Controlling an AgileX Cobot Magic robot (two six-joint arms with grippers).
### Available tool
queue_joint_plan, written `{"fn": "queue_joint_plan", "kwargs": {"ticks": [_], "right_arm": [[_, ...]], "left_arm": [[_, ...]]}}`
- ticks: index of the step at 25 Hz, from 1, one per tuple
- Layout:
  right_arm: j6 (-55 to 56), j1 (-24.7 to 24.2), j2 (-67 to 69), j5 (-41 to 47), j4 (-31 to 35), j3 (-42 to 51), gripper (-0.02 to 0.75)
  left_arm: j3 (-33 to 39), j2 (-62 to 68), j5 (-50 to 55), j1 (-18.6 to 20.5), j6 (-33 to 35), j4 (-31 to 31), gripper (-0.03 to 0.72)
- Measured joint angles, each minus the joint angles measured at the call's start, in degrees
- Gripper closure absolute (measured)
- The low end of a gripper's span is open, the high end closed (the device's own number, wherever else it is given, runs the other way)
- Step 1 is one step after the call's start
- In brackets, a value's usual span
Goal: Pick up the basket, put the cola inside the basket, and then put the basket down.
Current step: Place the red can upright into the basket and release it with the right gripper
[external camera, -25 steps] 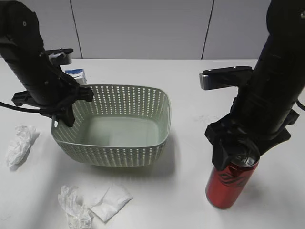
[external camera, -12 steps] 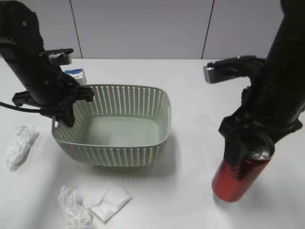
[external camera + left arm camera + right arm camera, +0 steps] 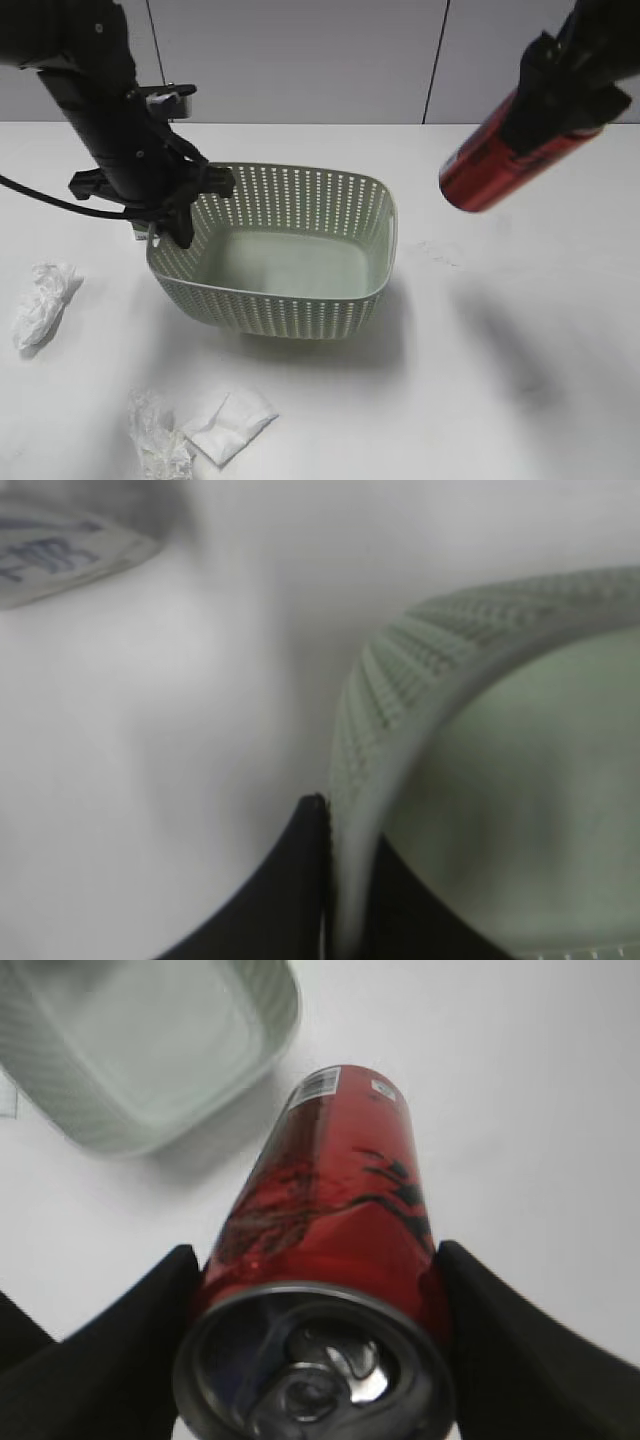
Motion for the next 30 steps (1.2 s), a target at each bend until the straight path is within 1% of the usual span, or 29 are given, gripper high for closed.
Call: {"fn": "queue_joint_plan", "kwargs": {"ticks": [5, 8, 12, 15, 20, 30], "right_arm": [[-3.13, 0.18, 7.51, 0.07, 6.45, -9.06, 0.231], [-3.39, 1.88, 13.12, 0.02, 6.93, -11.10, 0.231], [-3.46, 5.29, 20.37, -0.03, 4.98, -11.40, 0.231], [-3.53, 6.56, 24.68, -0.10, 3.45, -11.40, 0.231], [-3.59, 6.76, 28.38, -0.11, 2.02, -11.40, 0.231], [-3.59, 6.76, 28.57, -0.16, 2.02, -11.40, 0.223]], "left_arm": [[-8.50, 5.55, 4.43, -3.43, 0.00, 2.48, 0.691], [-10.38, 6.20, 4.46, -4.68, 0.00, 3.03, 0.691], [-10.70, 6.21, 4.13, -4.74, 0.00, 4.11, 0.691], [-10.70, 6.21, 3.95, -4.74, 0.00, 4.62, 0.691], [-10.70, 6.21, 2.29, -4.74, 0.00, 4.62, 0.691], [-10.70, 6.21, 2.18, -4.74, 0.00, 5.19, 0.691]]}}
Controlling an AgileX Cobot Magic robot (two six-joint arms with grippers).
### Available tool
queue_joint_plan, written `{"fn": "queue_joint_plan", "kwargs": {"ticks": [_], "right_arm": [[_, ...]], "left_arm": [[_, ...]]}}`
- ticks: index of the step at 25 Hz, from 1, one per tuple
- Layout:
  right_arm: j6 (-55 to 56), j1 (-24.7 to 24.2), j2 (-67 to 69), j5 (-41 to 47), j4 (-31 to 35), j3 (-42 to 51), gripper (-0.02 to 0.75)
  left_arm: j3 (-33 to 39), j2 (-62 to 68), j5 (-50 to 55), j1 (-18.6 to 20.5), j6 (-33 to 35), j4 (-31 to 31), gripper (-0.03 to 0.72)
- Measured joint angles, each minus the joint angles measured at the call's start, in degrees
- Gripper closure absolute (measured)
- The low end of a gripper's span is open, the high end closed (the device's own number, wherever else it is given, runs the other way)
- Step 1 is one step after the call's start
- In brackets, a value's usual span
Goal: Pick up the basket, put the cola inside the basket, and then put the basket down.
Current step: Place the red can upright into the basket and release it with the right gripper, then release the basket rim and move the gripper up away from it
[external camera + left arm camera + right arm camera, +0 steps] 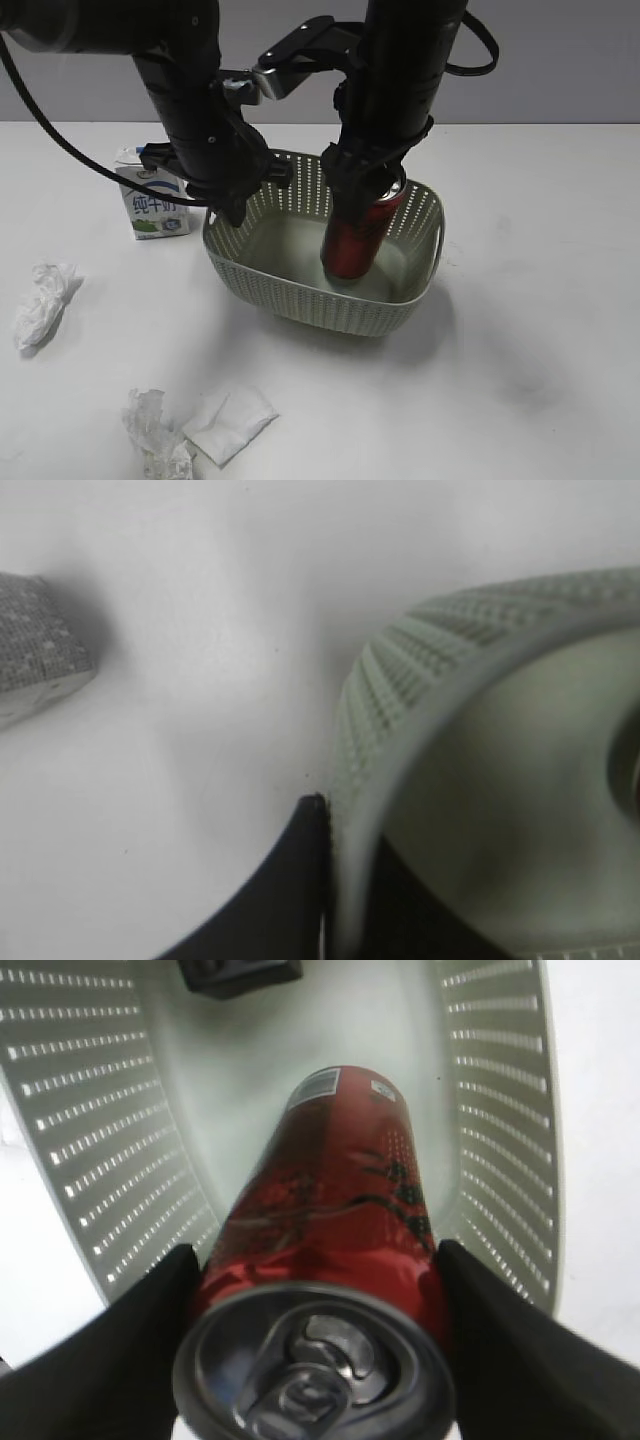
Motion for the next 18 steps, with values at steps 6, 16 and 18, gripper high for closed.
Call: {"fn": "queue_joint_plan", "kwargs": {"ticks": [6, 16, 18], "right_arm": [[0.00, 0.00, 0.00, 0.00, 0.00, 0.00, 0.136], [2.14, 0.00, -2.25, -1.33, 0.43, -2.80, 0.129], [4.70, -0.24, -3.09, -1.52, -0.87, -4.54, 0.135]], "left_arm": [[0.00, 0.20, 0.24, 0.00, 0.00, 0.77, 0.691], [0.00, 0.42, 0.46, 0.00, 0.00, 0.28, 0.691], [0.00, 0.42, 0.89, 0.12, 0.00, -0.90, 0.691]]}}
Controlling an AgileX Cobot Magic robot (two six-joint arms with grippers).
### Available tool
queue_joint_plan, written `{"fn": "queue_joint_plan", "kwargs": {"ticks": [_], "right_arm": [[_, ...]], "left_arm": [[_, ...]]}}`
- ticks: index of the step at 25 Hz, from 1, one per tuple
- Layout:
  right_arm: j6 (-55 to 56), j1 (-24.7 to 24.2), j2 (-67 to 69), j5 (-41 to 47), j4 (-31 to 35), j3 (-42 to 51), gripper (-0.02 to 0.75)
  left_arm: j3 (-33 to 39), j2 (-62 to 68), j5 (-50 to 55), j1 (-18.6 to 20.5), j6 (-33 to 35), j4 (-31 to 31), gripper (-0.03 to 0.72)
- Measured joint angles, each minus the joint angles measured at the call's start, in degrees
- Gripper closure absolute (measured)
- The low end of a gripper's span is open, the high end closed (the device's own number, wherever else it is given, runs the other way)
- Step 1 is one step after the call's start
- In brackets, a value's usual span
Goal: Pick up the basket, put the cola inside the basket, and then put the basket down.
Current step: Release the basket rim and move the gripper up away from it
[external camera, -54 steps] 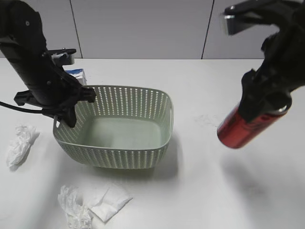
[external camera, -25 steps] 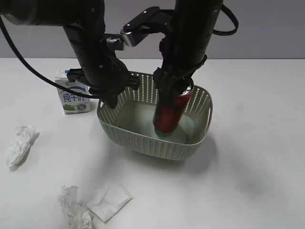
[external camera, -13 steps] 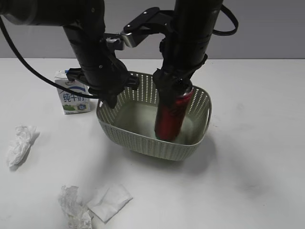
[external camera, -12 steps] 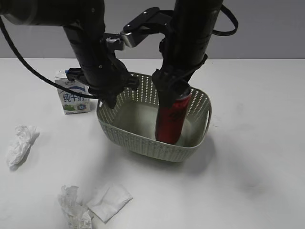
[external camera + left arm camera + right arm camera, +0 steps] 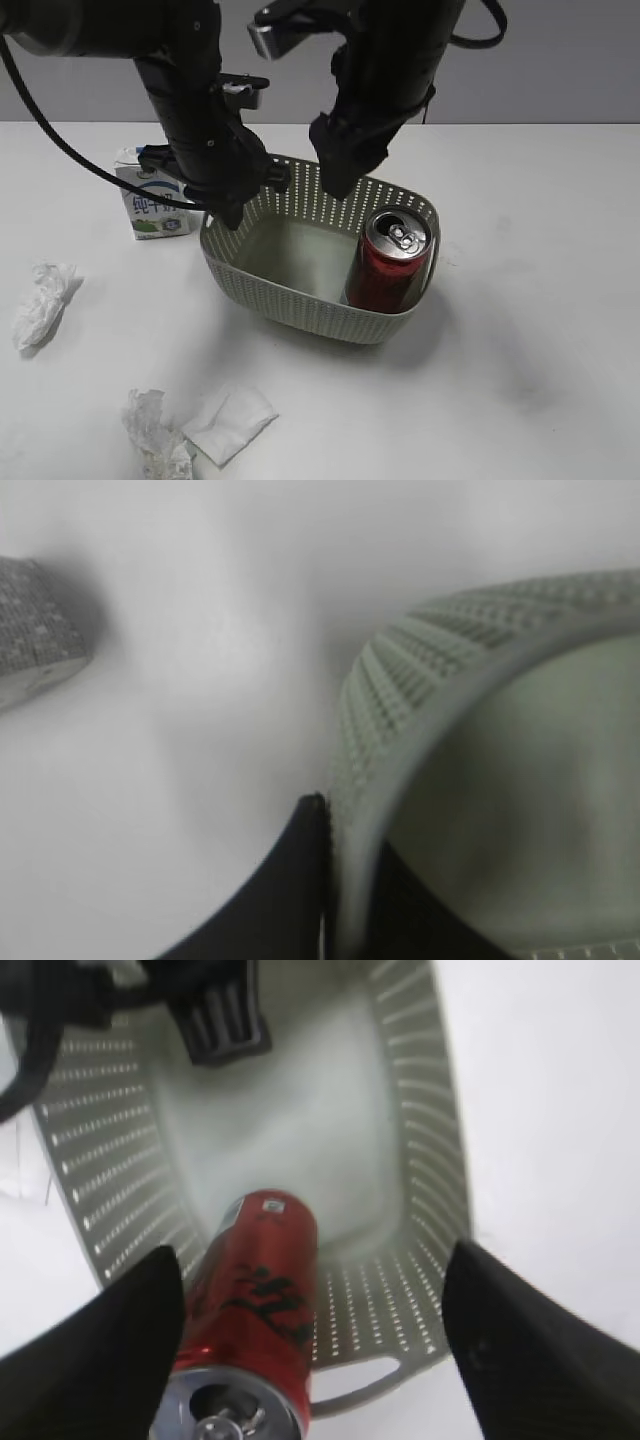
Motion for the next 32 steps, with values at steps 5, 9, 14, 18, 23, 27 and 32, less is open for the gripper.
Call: {"fn": "queue_joint_plan", "kwargs": {"ticks": [5, 9, 14, 18, 23, 27, 32], "right_arm": [[5.99, -5.41, -0.68, 0.35, -1.35, -2.11, 0.143], [10.19, -14.00, -0.75, 0.83, -1.66, -2.11, 0.144], [11.28, -24.66, -2.86, 0.96, -1.61, -2.11, 0.144], [11.45, -31.95, -7.82, 0.96, -0.71, 0.42, 0.144], [11.50, -34.78, -19.67, 0.96, 0.30, 10.14, 0.146], [10.85, -34.78, -31.86, 0.37, 2.83, 21.57, 0.146], [10.71, -34.78, -47.52, -3.64, 3.56, 36.83, 0.146]], "left_arm": [[0.00, 0.00, 1.31, 0.76, -0.16, -2.47, 0.691], [0.00, 0.00, 2.75, 1.43, -2.64, -2.55, 0.691], [0.00, 0.00, 4.39, 1.56, -6.03, -2.77, 0.691], [0.00, 0.00, 6.02, 1.56, -9.08, -3.73, 0.691], [0.00, 0.00, 4.95, 1.56, -13.14, -4.21, 0.691], [0.00, 0.07, 3.17, 1.60, -14.60, -4.28, 0.691], [-1.51, 2.28, 2.53, 1.68, -15.45, -4.50, 0.691]]}}
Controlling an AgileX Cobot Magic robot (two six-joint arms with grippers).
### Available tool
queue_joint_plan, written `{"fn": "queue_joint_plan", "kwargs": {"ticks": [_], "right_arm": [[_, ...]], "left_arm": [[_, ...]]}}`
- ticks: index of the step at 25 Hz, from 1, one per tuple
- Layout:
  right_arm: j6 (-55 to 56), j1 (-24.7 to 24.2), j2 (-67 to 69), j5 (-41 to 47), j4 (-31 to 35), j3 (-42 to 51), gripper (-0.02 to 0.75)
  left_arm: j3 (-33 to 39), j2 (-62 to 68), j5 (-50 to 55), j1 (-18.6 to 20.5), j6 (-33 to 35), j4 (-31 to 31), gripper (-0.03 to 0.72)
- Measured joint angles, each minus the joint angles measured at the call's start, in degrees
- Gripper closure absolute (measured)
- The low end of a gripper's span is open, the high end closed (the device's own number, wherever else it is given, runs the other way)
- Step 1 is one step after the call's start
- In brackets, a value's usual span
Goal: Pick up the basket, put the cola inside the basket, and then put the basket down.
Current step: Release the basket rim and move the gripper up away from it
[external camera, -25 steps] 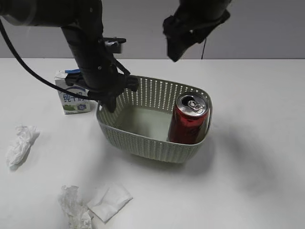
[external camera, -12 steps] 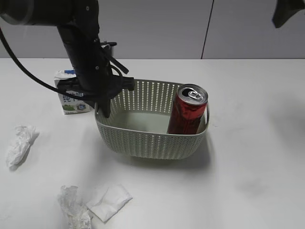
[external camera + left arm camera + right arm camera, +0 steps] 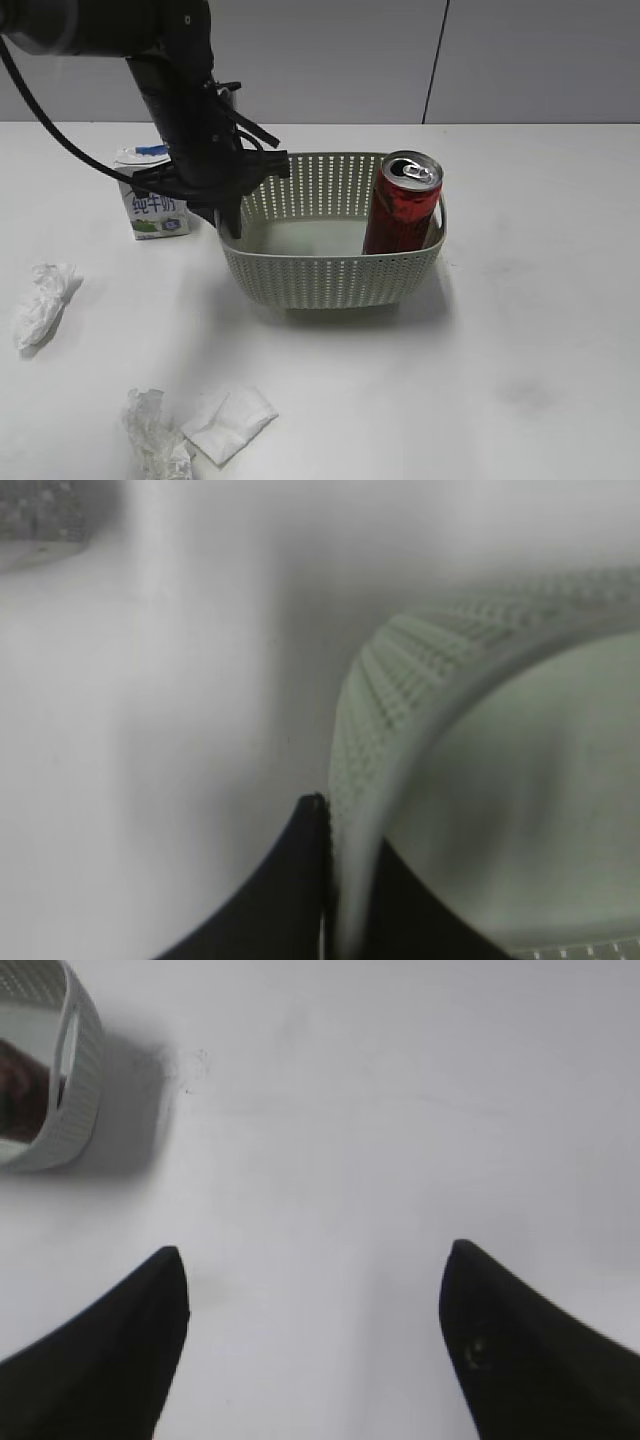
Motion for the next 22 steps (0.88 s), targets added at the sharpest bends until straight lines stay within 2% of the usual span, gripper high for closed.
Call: {"fn": "queue_joint_plan", "kwargs": {"ticks": [6, 9, 12, 17, 19, 22], "right_arm": [[-0.05, 0.00, -18.94, -2.12, 0.21, 14.43, 0.146], [-0.11, 0.00, -27.55, -2.52, 0.21, 20.90, 0.146], [-0.11, 0.00, -35.70, -3.77, 0.21, 27.38, 0.146], [-0.21, 0.00, -47.15, -5.82, 0.21, 36.94, 0.146], [-0.15, 0.00, -50.95, -6.15, 0.21, 39.99, 0.146], [0.40, 0.00, -55.33, -8.00, 0.21, 41.76, 0.146]], "left_arm": [[-0.39, 1.92, -1.40, 0.37, -0.01, 0.44, 0.688], [-0.52, 1.98, -2.99, 0.37, -0.01, 0.43, 0.641], [-0.64, 1.98, -3.48, 0.37, 0.27, 0.01, 0.484], [-0.65, 1.98, -3.58, 0.37, 3.12, -1.06, 0.108], [-0.65, 1.78, -3.18, 0.41, 4.04, -1.30, 0.038], [-0.65, 0.63, -2.39, 1.09, 4.91, -1.65, 0.005]]}}
